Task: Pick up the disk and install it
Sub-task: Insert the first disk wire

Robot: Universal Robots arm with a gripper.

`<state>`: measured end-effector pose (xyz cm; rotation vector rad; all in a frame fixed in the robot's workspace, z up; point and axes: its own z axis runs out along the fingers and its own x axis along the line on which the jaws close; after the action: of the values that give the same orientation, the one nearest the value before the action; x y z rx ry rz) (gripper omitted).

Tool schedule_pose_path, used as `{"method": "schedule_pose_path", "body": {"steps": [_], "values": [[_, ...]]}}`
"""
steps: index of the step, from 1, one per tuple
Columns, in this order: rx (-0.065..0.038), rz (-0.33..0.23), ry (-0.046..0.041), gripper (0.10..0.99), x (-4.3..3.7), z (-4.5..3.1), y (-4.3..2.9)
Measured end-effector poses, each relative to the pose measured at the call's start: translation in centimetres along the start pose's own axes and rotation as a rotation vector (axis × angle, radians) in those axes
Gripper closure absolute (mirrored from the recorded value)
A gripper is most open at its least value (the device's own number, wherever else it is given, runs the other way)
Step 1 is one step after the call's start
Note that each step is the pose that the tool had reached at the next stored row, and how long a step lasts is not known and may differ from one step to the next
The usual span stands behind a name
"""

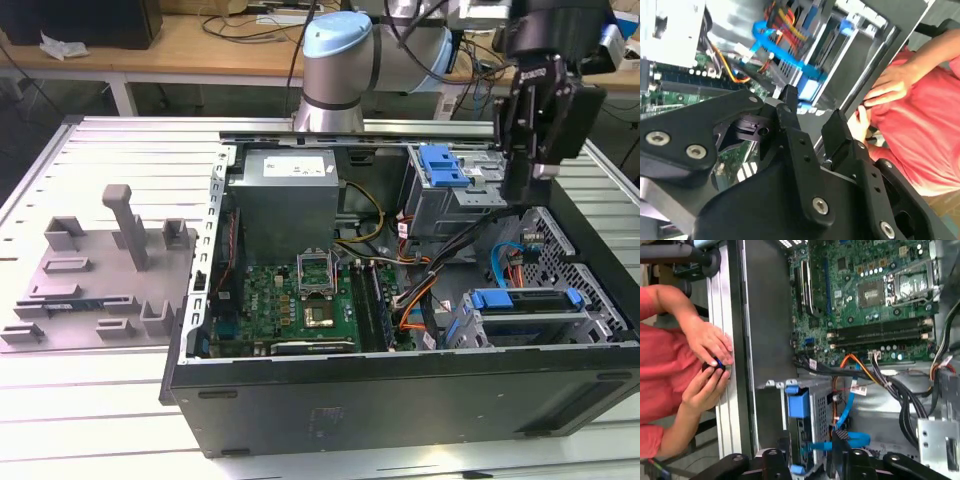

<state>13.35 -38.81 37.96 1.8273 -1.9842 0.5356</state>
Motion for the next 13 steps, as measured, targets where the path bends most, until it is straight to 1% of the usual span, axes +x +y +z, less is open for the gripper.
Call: {"method": "schedule_pose_path", "body": {"steps": [1,3,5,6,10,12,13], "values": [[0.0,0.0,0.0055,0.62,-0.34,0.16,-0.96],[0.001,0.0,0.0074,0.62,-0.61,0.47,-1.69],[0.001,0.0,0.008,0.62,-0.83,0.8,-1.9],[0.001,0.0,0.0083,0.62,-1.04,1.19,-1.89],[0.001,0.0,0.0082,0.62,-1.45,1.94,-1.96],[0.001,0.0,0.0098,0.62,-1.85,2.42,-3.07],[0.001,0.001,0.01,0.62,-1.98,2.71,-3.14]]}}
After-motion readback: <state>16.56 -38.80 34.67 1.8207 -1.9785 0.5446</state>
